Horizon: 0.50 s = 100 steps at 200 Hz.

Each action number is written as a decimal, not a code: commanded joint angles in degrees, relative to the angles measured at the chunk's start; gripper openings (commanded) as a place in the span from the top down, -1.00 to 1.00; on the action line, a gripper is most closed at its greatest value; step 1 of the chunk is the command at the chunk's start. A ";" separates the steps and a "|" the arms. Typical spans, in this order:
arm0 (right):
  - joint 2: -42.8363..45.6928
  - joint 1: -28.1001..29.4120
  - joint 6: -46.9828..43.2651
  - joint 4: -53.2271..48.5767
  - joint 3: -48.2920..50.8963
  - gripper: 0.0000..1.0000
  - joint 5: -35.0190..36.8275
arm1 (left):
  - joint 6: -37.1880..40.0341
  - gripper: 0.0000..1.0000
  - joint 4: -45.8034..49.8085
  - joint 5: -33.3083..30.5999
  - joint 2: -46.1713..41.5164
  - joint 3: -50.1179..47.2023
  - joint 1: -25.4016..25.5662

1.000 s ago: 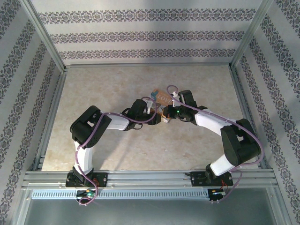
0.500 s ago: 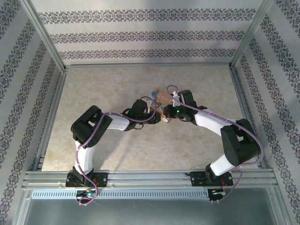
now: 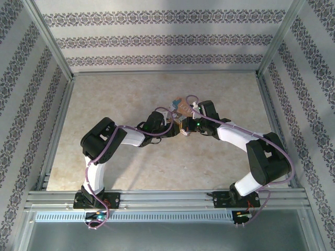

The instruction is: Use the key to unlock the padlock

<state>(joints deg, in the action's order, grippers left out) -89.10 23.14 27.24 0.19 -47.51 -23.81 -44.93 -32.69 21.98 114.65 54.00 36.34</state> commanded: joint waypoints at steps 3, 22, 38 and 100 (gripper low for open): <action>-0.31 1.21 0.79 -2.93 1.28 1.00 -0.58 | -1.66 0.41 -6.00 -0.38 1.19 0.19 0.66; 0.30 1.21 1.03 -2.91 0.95 1.00 -0.96 | -1.16 0.46 -5.98 -0.62 0.78 -0.17 0.66; 1.86 1.30 1.23 -3.05 0.78 1.00 -1.32 | -0.83 0.49 -6.01 -0.70 0.20 -0.39 0.62; 13.86 1.71 -0.99 -4.36 7.02 1.00 1.64 | -2.72 0.50 -7.04 1.22 -2.65 -1.68 0.67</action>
<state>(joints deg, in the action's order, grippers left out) -79.99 24.16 27.64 -2.57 -44.18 -23.83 -46.02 -35.20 22.11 114.80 53.04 36.38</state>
